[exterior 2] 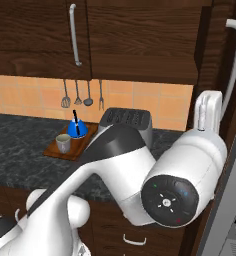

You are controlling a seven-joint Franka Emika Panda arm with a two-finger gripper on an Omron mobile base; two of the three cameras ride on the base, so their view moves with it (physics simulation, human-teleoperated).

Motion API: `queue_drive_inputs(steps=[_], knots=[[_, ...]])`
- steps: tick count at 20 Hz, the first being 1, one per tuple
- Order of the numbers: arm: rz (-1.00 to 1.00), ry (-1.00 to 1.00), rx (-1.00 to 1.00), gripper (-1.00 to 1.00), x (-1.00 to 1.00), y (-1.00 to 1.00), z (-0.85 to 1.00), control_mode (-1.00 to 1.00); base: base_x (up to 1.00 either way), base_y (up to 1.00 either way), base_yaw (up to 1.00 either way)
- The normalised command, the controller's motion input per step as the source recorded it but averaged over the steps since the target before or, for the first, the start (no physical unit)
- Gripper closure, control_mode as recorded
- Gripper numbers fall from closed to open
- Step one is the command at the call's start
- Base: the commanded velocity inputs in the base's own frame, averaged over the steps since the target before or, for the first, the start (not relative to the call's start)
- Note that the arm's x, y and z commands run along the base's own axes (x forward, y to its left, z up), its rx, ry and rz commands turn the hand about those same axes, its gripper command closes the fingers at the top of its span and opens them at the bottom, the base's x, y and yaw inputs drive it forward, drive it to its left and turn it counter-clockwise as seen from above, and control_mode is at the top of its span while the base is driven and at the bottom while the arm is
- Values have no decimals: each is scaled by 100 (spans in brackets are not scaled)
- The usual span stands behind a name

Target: Pick the kettle from the counter and place it on the tray. Then pick the mug from the cabinet and place it on the tray. Then close the cabinet doors.

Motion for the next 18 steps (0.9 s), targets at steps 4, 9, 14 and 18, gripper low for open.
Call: queue_drive_inputs(steps=[4, 9, 14, 18], knots=[[23, 13, 0, -100, 25, 6, 0, -100, 0, 0, 0], [24, 15, 0, -100, 29, 19, -2, -100, 0, 0, 0], [20, 11, 0, -100, 35, 31, -4, -100, 0, 0, 0], [17, 7, 0, -100, 37, 40, -5, -100, 0, 0, 0]])
